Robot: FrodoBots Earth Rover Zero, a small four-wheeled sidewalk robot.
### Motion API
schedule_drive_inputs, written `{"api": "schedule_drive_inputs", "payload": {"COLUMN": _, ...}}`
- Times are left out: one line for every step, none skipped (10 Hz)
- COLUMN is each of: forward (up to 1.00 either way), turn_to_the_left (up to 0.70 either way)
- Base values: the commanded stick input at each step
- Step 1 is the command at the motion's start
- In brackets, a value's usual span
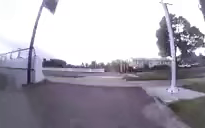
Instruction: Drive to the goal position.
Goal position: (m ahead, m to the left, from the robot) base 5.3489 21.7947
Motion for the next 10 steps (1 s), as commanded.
{"api": "schedule_drive_inputs", "payload": {"forward": 0.85, "turn_to_the_left": 0.0}}
{"api": "schedule_drive_inputs", "payload": {"forward": 0.85, "turn_to_the_left": 0.0}}
{"api": "schedule_drive_inputs", "payload": {"forward": 0.85, "turn_to_the_left": 0.0}}
{"api": "schedule_drive_inputs", "payload": {"forward": 0.85, "turn_to_the_left": 0.0}}
{"api": "schedule_drive_inputs", "payload": {"forward": 0.85, "turn_to_the_left": 0.0}}
{"api": "schedule_drive_inputs", "payload": {"forward": 0.85, "turn_to_the_left": 0.0}}
{"api": "schedule_drive_inputs", "payload": {"forward": 0.85, "turn_to_the_left": 0.0}}
{"api": "schedule_drive_inputs", "payload": {"forward": 0.85, "turn_to_the_left": 0.0}}
{"api": "schedule_drive_inputs", "payload": {"forward": 0.85, "turn_to_the_left": 0.0}}
{"api": "schedule_drive_inputs", "payload": {"forward": 0.85, "turn_to_the_left": 0.0}}
